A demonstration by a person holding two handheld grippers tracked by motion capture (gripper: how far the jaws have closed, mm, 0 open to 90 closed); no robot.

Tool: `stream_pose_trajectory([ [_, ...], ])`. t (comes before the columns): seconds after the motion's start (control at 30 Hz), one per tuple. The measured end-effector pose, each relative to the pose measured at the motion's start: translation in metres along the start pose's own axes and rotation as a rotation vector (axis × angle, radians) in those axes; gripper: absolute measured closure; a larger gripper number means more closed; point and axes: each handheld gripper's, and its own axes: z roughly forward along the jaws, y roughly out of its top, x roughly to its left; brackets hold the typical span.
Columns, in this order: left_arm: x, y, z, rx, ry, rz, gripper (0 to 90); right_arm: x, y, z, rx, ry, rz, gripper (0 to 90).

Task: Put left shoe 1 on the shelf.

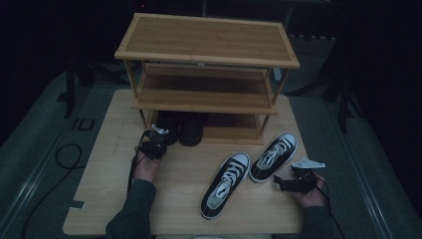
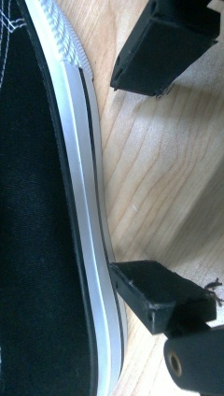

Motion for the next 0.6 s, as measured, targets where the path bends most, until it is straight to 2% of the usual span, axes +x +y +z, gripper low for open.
stream_pose_trajectory([
  [0.13,-0.001,-0.003,-0.001,-0.006,-0.016,-0.002,89.4,0.000,0.000,0.000,0.000,0.000,0.000,10.3],
  [0.17,-0.004,-0.008,-0.001,-0.014,-0.042,0.009,85.3,0.000,0.000,0.000,0.000,0.000,0.000,10.3],
  [0.27,-0.009,-0.014,-0.002,-0.023,-0.061,0.032,81.9,0.000,0.000,0.000,0.000,0.000,0.000,10.3],
  [0.37,-0.015,-0.024,-0.003,-0.028,-0.100,0.058,73.9,0.000,0.000,0.000,0.000,0.000,-0.001,10.3],
  [0.5,-0.017,-0.029,-0.004,-0.043,-0.127,0.055,68.0,0.001,0.000,0.000,0.000,0.008,-0.009,10.3],
  [0.6,-0.016,-0.032,-0.004,-0.058,-0.129,0.052,65.0,0.001,0.000,0.000,0.001,0.008,-0.008,10.4],
])
